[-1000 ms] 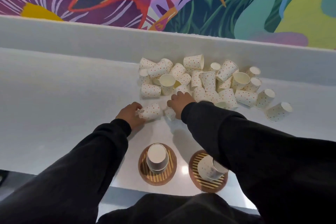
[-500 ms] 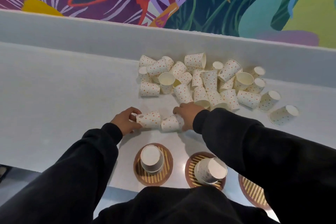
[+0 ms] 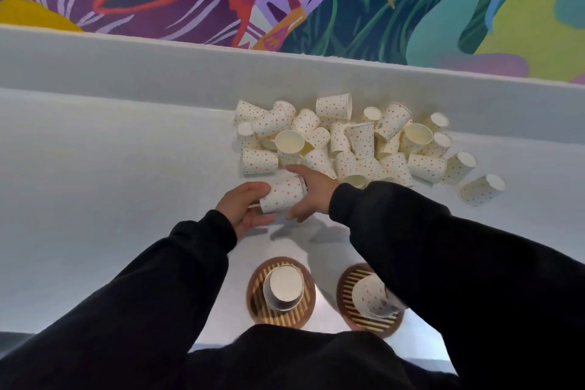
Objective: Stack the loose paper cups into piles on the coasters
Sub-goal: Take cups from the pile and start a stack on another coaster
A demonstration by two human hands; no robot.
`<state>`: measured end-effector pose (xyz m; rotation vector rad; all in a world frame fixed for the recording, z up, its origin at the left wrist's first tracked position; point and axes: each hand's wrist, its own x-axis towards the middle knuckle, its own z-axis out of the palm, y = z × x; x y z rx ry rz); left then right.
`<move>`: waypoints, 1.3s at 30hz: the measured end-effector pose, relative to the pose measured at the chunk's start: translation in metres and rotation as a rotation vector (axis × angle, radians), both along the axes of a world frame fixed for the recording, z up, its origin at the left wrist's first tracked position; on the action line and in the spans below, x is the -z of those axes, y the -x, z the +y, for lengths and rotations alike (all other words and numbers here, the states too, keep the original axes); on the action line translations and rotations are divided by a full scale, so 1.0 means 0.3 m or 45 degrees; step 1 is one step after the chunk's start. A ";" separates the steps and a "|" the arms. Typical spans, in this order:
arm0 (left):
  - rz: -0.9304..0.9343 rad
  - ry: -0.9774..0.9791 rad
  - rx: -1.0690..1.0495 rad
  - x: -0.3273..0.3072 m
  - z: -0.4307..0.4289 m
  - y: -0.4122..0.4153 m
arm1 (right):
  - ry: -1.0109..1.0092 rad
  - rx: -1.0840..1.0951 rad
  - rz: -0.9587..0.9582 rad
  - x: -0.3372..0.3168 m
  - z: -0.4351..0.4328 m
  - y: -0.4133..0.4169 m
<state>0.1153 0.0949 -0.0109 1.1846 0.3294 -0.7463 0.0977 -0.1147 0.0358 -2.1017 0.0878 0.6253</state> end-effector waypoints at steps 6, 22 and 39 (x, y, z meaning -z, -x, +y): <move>0.095 0.249 -0.011 -0.009 -0.059 0.014 | -0.326 0.194 -0.013 -0.062 0.052 -0.041; 0.402 0.245 -0.096 0.034 0.083 0.009 | 1.112 -0.065 -0.173 0.043 -0.060 -0.206; 0.080 0.360 0.119 -0.196 -0.056 -0.005 | -0.465 0.781 -0.030 -0.258 -0.021 0.161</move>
